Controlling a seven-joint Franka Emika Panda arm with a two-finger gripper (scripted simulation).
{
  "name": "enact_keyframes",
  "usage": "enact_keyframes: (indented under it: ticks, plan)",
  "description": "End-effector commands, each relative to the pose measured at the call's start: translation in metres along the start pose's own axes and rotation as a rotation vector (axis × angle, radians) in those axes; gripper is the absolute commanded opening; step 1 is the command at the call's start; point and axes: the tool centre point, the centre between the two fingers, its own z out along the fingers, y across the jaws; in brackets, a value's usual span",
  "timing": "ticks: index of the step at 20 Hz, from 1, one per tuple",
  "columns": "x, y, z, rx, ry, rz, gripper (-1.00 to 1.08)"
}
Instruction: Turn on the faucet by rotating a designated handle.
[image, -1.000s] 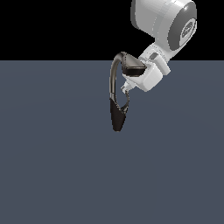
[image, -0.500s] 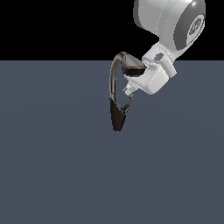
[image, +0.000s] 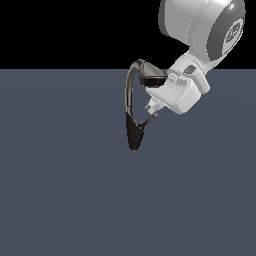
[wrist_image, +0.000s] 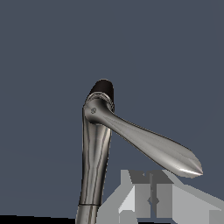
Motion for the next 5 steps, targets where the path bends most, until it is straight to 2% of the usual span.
enact_keyframes:
  ticks: [1, 5]
  plan:
    - [0.030, 0.018, 0.002, -0.003, 0.000, 0.033, -1.00]
    - [0.050, 0.029, 0.002, -0.006, -0.002, 0.041, -1.00]
